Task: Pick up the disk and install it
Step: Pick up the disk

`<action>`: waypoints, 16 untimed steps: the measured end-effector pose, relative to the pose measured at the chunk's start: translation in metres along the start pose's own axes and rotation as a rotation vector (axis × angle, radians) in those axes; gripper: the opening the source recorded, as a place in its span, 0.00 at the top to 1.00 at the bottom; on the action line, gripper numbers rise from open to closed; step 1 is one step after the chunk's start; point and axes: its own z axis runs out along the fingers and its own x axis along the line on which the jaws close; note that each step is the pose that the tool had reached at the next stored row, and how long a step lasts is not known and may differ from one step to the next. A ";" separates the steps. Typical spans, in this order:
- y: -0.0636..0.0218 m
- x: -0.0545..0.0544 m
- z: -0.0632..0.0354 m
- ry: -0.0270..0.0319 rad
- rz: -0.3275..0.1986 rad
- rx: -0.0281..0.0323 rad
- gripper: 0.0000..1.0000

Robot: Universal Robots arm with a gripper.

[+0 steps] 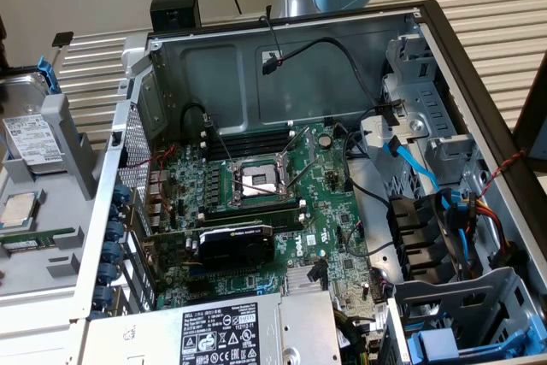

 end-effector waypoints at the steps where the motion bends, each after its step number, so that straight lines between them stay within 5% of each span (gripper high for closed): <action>1: 0.0000 0.000 0.0008 0.0000 0.000 -0.0004 0.38; 4: -0.0001 0.000 0.0026 -0.0004 0.001 -0.0053 0.38; 7: -0.0001 0.000 0.0035 -0.0012 0.005 -0.0177 0.38; 16: -0.0020 0.000 0.0053 -0.0029 0.007 -0.0182 0.38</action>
